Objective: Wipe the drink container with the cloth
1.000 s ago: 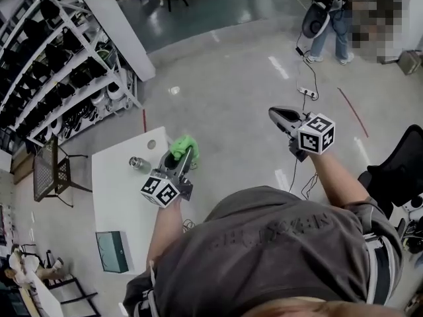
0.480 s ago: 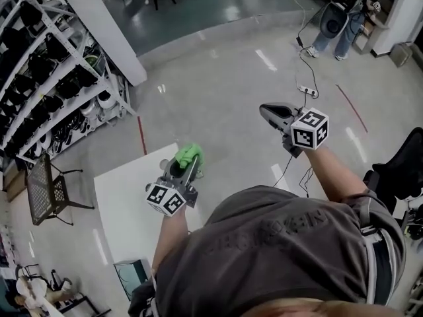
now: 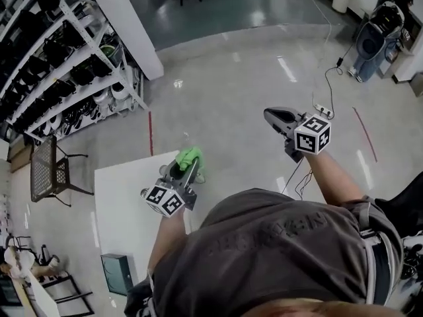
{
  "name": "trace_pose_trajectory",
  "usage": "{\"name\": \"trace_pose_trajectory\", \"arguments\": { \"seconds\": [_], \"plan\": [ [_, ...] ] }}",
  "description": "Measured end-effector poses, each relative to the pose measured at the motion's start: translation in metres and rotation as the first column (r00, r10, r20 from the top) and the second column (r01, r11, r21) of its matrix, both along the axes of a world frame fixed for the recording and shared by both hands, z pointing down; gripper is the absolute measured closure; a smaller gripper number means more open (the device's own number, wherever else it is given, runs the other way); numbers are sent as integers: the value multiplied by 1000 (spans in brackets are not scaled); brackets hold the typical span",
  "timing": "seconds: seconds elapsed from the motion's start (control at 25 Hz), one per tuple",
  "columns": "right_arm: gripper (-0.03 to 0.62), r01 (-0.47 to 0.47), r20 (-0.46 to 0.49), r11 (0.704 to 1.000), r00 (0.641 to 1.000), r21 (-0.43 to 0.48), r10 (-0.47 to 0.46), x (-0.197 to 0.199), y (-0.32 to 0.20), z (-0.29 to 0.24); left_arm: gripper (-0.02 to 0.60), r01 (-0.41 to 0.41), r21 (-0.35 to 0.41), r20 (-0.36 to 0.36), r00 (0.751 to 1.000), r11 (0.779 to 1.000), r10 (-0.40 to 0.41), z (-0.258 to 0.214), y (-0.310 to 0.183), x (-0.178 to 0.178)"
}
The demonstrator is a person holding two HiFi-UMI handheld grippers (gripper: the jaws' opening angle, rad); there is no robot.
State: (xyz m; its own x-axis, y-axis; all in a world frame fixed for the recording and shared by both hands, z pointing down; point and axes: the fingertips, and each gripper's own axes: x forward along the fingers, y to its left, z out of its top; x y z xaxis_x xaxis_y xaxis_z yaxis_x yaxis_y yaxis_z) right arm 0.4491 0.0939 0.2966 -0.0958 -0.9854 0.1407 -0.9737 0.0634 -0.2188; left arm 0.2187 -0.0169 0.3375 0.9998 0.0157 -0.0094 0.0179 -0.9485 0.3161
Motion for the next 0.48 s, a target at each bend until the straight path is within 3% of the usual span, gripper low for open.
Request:
{"name": "trace_pose_trajectory", "arguments": {
  "seconds": [0.16,0.32,0.48],
  "plan": [
    [602,86,7,996,996,10,-86,32,-5,8,456,119,-25,-2,993,993,-119,2,4,17],
    [602,181,-57,983,982,0,-181,59,-17,10,456,211,-25,14,977,977,-211,-2,7,40],
    [602,263,-78,965,962,-13,-263,64,-36,16,456,290,-25,13,957,957,-289,-8,7,41]
  ]
}}
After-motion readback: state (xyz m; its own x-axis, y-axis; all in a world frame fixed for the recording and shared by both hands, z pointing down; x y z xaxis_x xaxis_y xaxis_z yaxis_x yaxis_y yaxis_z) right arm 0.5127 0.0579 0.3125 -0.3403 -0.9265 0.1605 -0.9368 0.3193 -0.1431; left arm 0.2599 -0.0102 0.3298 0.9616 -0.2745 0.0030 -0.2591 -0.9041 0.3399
